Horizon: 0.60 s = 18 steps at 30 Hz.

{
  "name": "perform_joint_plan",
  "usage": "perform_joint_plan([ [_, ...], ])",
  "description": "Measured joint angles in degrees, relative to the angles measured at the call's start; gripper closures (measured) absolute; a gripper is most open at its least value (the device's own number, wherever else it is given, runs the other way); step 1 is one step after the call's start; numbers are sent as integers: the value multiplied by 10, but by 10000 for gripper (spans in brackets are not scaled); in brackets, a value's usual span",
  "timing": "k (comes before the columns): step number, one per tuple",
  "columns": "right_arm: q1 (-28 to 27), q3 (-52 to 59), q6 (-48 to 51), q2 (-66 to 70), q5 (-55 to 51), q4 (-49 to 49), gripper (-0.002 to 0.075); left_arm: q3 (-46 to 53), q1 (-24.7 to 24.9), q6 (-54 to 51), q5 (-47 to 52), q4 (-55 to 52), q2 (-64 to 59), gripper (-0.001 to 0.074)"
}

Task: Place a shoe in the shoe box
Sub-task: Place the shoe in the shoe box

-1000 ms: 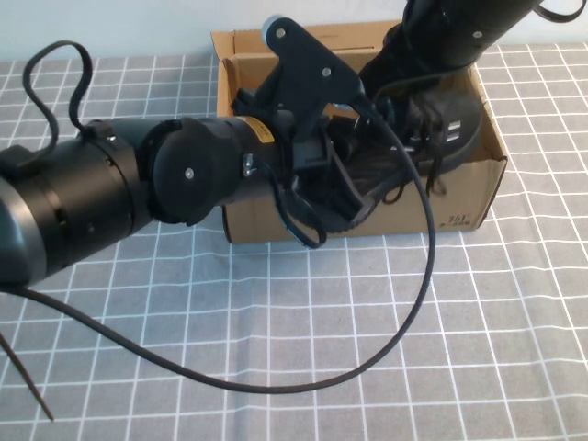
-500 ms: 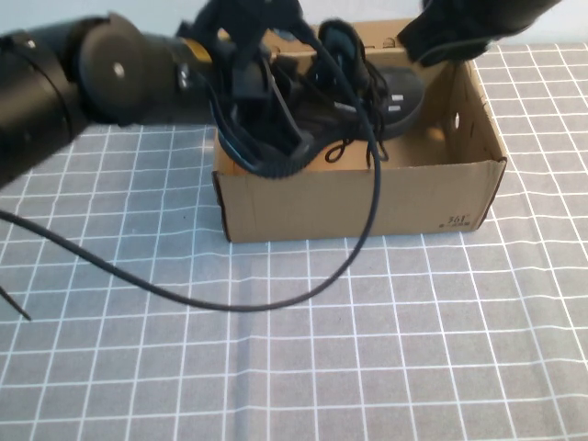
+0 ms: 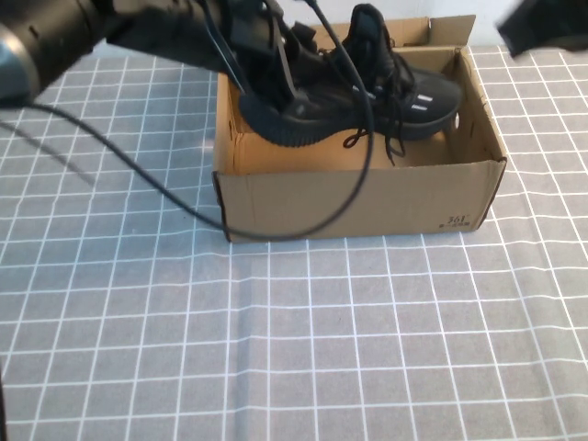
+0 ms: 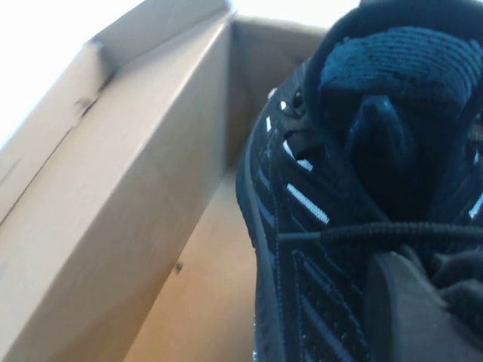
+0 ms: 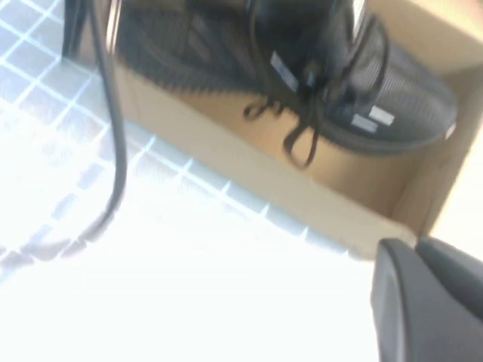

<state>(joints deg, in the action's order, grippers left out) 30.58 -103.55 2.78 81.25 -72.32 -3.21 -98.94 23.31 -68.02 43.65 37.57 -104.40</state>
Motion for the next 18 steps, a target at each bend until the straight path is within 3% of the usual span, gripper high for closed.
perform_joint_plan([
  [8,0,135,-23,-92,0,-3,729,-143,-81,-155,133,184,-120,705],
  [18,0,186,-39,-137,-2,-9,729,-270,-121,-192,196,225,-268,705],
])
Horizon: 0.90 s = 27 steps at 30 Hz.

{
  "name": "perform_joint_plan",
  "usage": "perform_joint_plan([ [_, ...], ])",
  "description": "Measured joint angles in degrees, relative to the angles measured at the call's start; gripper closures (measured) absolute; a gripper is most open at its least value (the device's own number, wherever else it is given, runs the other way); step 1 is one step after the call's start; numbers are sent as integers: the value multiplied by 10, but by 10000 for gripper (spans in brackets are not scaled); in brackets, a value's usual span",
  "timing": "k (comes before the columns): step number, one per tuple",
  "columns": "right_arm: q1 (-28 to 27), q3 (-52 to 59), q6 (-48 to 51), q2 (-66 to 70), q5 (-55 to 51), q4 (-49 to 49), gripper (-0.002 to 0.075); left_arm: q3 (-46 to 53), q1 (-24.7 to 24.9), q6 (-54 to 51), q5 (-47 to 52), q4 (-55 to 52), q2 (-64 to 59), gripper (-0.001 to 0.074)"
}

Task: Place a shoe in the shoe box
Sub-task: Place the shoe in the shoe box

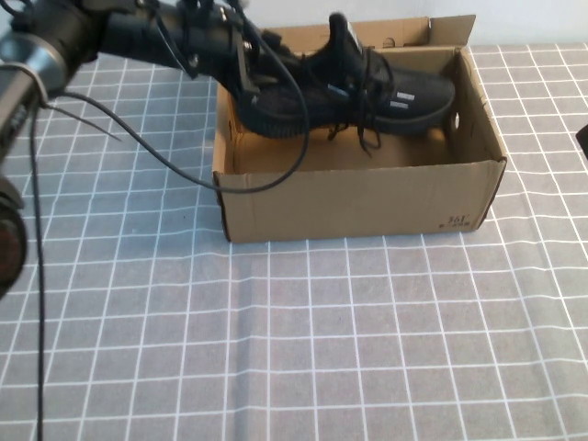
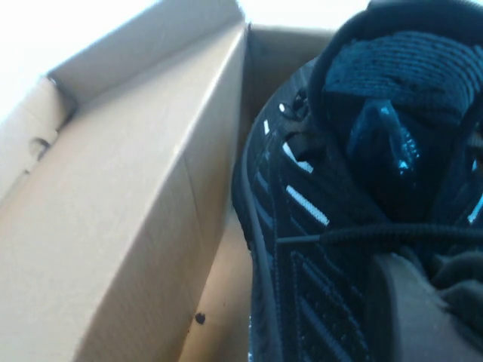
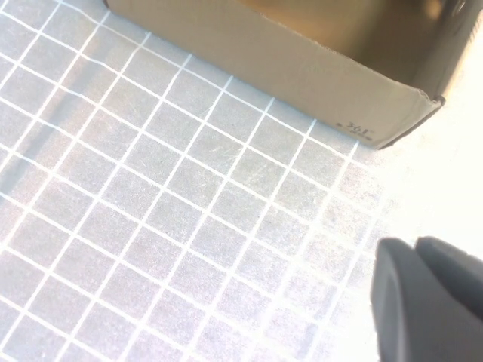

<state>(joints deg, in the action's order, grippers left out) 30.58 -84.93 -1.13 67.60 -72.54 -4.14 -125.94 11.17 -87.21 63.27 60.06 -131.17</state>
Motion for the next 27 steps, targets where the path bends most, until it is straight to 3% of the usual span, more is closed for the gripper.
perform_joint_plan([
  [10,0,0,-10,0,0,0,729,-47,0,-53,4,0,-66,705],
  [27,0,26,-11,0,8,22,729,-50,11,-98,-78,23,-99,705],
])
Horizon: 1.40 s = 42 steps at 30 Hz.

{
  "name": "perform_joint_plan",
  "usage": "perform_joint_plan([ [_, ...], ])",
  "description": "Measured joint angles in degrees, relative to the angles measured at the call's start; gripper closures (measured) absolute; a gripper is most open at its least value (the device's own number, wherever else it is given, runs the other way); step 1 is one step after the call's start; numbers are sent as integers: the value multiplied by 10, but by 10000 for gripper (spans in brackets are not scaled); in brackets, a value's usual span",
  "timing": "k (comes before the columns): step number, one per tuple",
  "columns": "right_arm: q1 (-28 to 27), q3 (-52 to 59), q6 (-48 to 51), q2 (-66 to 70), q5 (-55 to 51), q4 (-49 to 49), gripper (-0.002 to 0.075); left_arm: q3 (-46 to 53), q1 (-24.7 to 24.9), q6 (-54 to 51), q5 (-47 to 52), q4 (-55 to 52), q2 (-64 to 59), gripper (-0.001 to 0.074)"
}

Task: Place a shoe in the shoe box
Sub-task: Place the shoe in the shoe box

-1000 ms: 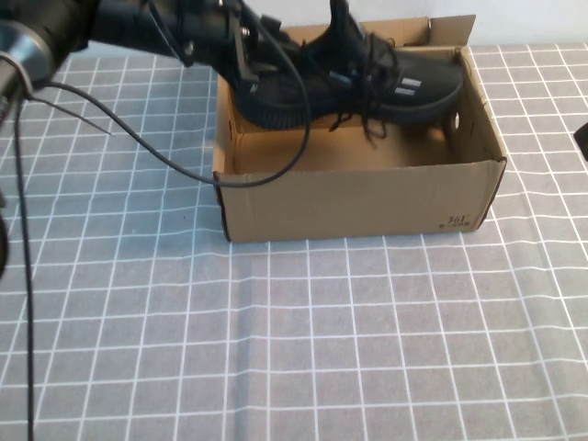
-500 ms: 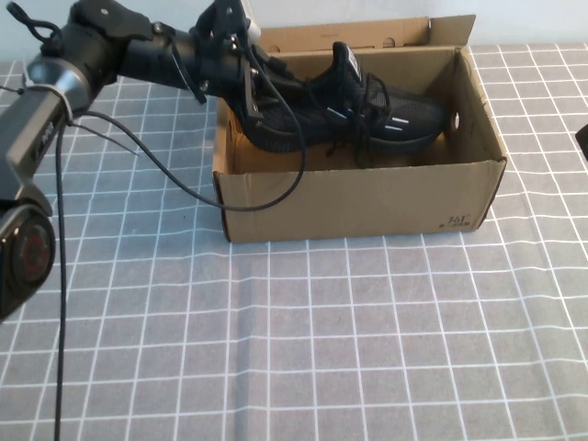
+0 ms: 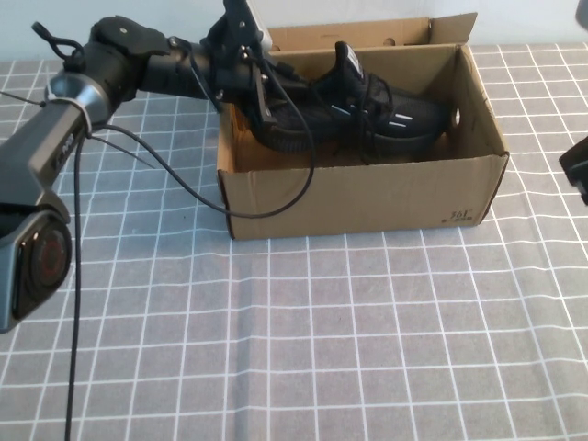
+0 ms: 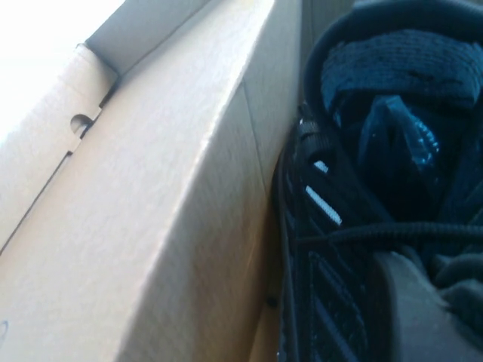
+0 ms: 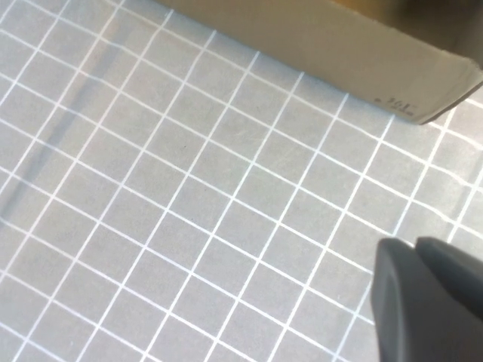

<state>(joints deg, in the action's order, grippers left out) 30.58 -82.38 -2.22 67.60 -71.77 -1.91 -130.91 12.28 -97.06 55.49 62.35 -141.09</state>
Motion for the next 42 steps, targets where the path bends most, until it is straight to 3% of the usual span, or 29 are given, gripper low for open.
perform_joint_plan([
  [20,0,10,0,0,8,27,729,0,12,-4,-36,12,-20,692],
  [23,0,10,0,0,8,27,729,0,13,-4,-56,16,-20,619],
  [29,0,10,0,0,8,32,729,0,13,-3,-83,28,-20,356],
  [33,0,10,0,0,9,41,729,0,13,-3,-86,31,-20,299],
  [37,0,10,0,0,9,49,729,0,13,15,-82,33,-18,302],
  [42,0,10,0,0,6,50,729,0,13,241,-86,-2,13,395],
])
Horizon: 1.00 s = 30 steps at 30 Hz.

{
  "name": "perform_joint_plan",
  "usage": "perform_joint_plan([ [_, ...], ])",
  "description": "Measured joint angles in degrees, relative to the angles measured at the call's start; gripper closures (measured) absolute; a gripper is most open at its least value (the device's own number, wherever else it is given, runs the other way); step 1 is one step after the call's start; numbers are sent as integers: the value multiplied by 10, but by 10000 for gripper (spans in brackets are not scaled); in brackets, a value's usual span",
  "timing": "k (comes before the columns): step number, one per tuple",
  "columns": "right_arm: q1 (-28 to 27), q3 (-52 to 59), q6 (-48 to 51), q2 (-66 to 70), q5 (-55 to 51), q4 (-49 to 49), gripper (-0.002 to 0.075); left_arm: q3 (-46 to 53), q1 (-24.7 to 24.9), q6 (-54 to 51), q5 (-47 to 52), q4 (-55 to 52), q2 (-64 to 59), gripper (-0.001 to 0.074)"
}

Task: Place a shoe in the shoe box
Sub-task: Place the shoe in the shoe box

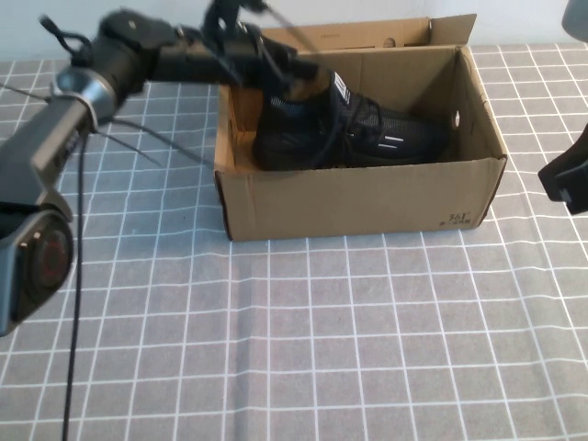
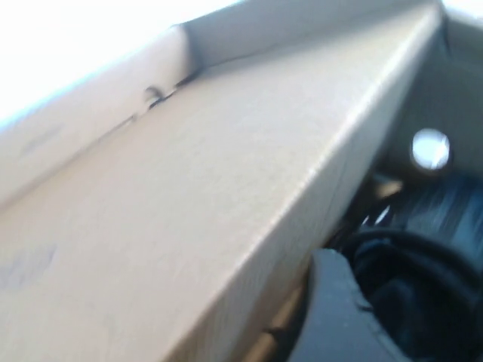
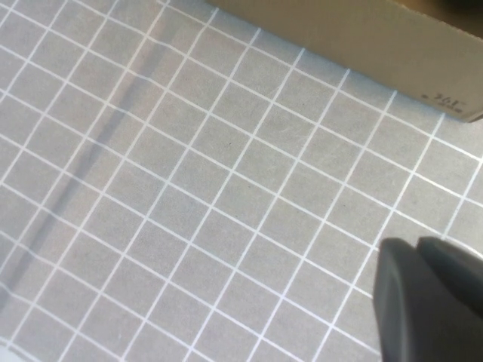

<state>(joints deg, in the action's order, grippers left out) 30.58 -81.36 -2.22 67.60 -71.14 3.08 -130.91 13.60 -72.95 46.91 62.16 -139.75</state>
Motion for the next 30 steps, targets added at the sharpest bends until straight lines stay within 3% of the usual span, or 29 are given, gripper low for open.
perform_joint_plan([
  [6,0,0,2,0,-1,1,729,-26,14,384,36,-244,54,422],
  [10,0,0,7,0,-1,1,729,-54,55,535,83,-403,63,426],
  [16,0,0,10,0,-1,1,729,-63,97,603,88,-514,64,426],
  [30,0,39,36,0,-3,7,729,-64,99,688,65,-622,34,426],
])
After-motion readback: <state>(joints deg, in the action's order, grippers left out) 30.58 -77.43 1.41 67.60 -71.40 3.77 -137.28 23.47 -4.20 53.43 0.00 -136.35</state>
